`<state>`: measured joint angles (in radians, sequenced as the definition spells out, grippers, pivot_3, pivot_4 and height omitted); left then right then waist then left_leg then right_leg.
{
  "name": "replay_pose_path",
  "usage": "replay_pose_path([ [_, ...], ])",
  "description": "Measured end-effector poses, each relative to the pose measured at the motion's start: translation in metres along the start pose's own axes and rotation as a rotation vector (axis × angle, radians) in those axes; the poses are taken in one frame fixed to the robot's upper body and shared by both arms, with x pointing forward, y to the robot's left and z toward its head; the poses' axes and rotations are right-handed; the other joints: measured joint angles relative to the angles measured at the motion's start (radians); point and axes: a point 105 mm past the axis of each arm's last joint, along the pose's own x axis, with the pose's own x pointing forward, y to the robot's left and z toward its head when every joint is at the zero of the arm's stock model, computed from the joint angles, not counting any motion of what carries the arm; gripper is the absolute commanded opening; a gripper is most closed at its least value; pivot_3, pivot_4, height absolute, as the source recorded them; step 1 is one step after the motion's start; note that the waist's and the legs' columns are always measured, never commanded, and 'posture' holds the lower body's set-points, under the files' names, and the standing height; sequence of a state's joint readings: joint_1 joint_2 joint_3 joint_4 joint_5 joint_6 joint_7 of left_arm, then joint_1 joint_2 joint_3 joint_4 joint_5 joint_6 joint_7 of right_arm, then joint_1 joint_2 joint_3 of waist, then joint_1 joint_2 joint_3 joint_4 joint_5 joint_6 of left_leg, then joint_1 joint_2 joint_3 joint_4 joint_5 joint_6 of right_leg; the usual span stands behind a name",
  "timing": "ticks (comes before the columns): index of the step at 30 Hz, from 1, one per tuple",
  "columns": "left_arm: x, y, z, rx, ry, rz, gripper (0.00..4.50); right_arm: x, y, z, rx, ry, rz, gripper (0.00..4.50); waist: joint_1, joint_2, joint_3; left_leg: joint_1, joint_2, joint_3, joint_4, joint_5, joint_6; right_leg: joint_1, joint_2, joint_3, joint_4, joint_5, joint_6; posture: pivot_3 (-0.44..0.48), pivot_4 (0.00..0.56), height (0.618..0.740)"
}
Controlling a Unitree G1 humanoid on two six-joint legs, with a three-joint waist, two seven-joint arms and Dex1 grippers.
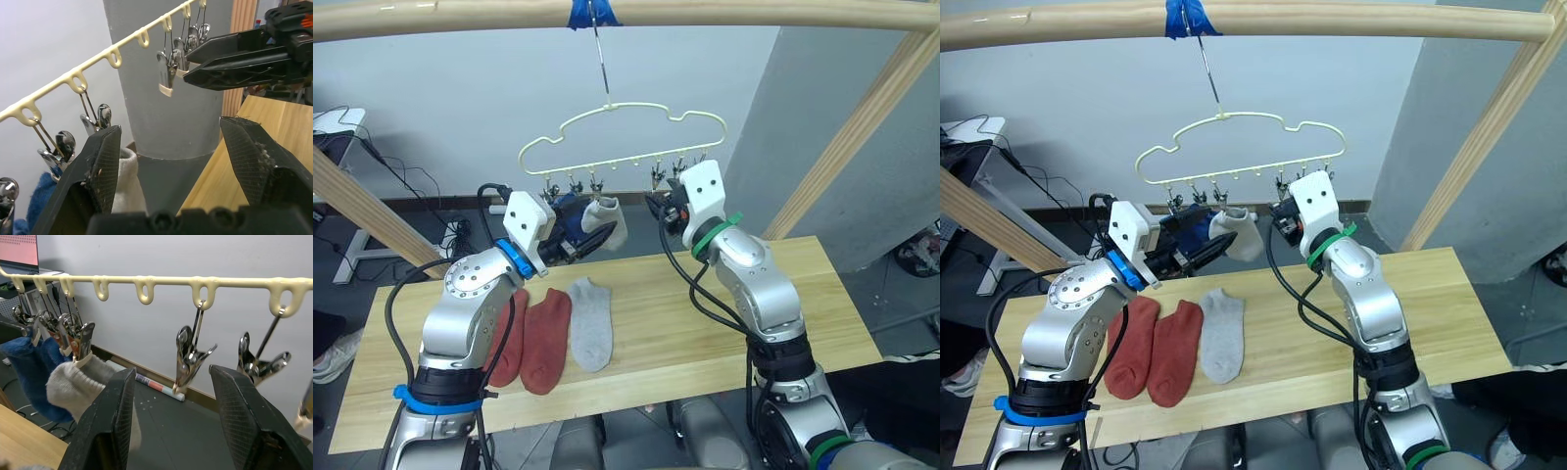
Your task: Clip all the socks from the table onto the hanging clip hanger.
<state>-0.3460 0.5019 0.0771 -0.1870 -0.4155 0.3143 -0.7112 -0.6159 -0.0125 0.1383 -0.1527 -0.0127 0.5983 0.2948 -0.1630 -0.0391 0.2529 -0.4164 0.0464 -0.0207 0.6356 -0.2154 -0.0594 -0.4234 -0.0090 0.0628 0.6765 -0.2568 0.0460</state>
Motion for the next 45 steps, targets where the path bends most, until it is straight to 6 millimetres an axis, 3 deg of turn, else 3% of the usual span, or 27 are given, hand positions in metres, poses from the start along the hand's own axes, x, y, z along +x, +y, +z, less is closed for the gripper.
replay_pose_path([
  [17,0.000,-0.004,-0.005,-0.011,0.009,-0.007,3.53,0.020,0.007,0.007,0.008,-0.032,0.019,2.48,0.000,0.000,0.000,0.000,0.000,0.000,0.000,0.000,0.000,0.000,0.000,0.000,0.000,0.001,-0.002,-0.176,0.215,0.740],
  [40,0.002,-0.007,-0.007,-0.024,0.013,0.000,3.53,0.028,0.009,0.010,0.018,-0.061,-0.003,2.48,0.000,0.000,0.000,0.000,0.000,0.000,0.000,0.000,0.000,0.000,0.000,0.000,0.001,0.001,-0.002,-0.173,0.215,0.740],
  [43,0.003,-0.007,-0.007,-0.024,0.013,0.000,3.53,0.028,0.009,0.010,0.020,-0.062,-0.003,2.05,0.000,0.000,0.000,0.000,0.000,0.000,0.000,0.000,0.000,0.000,0.000,0.000,0.001,0.001,-0.002,-0.172,0.215,0.740],
  [45,0.003,-0.007,-0.007,-0.025,0.015,0.001,3.53,0.028,0.009,0.010,0.021,-0.063,-0.005,1.40,0.001,0.000,0.000,0.000,0.000,0.000,0.000,0.000,0.000,0.000,0.000,0.000,0.000,0.001,-0.002,-0.172,0.215,0.740],
])
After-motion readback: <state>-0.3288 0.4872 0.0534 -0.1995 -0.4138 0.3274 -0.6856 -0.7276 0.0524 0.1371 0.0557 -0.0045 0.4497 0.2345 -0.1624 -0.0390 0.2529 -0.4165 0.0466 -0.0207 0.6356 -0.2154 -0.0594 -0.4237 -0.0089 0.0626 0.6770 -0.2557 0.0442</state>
